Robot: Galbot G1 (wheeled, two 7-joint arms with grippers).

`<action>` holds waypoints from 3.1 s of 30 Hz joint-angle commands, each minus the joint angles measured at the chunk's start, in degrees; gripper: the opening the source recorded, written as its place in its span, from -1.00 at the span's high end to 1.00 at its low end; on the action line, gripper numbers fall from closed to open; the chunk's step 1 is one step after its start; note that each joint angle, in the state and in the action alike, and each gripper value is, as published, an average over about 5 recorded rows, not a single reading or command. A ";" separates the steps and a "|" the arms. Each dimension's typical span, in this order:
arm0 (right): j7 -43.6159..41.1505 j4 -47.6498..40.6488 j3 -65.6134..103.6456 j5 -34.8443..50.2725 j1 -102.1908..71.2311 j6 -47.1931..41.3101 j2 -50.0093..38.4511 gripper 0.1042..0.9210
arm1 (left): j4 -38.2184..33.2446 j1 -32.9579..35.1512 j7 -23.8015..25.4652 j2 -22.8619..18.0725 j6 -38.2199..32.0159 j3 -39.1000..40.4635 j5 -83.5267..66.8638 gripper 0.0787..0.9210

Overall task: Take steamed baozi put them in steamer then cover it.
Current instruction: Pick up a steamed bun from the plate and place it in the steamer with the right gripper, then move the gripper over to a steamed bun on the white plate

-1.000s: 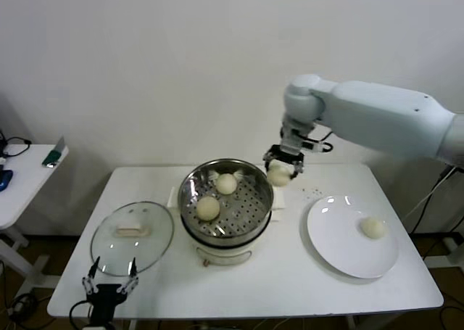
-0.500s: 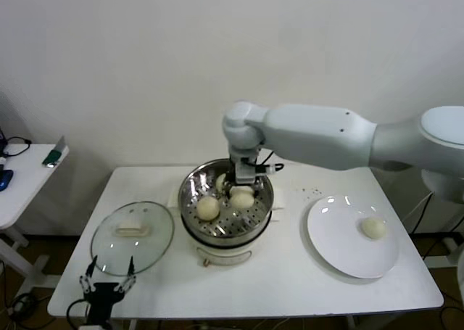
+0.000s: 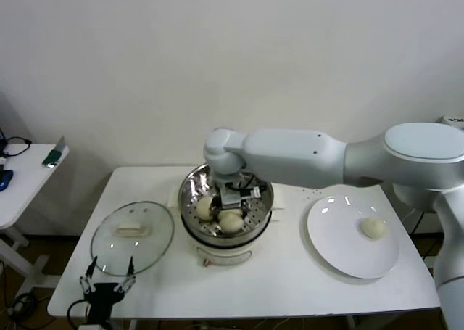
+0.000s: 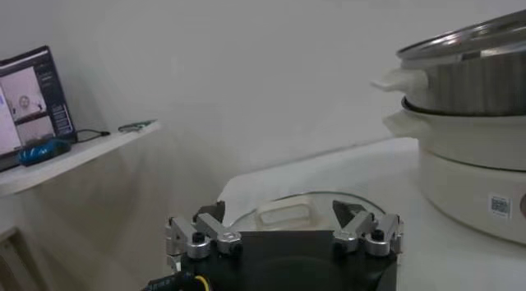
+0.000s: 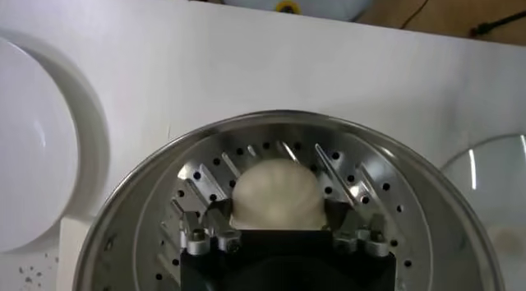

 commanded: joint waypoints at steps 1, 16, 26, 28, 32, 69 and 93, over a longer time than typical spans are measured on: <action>0.60 0.28 0.08 -0.75 -1.25 -0.12 0.32 -0.65 | 0.40 0.11 -0.01 -0.17 -0.15 0.11 -0.27 -0.77; 0.71 0.76 6.13 -0.03 4.91 -0.38 -10.15 -0.76 | 0.76 0.71 -0.13 -0.48 -0.60 0.46 0.00 -0.77; 4.99 -2.89 -2.85 18.36 12.29 -20.92 -27.84 -0.76 | -0.02 1.21 -0.11 -0.20 -0.61 0.77 0.36 -0.77; 5.27 -3.42 -3.91 18.90 12.37 -23.73 -31.20 -0.76 | -0.30 1.05 -0.07 -0.23 -0.45 0.82 0.58 -0.77; 6.40 -2.82 -5.24 20.96 10.06 -30.33 -39.85 -0.76 | -0.83 0.29 -0.01 -0.66 -0.05 0.97 0.87 -0.77; 7.66 -27.84 25.33 -0.04 -29.50 -26.36 -38.66 -0.76 | -0.20 0.02 -0.17 -2.04 0.34 0.81 3.76 -0.77; 6.50 -30.54 25.49 -1.53 -28.66 -26.03 -35.89 -0.62 | 0.51 0.01 -0.18 -2.02 -0.03 0.86 4.41 -0.77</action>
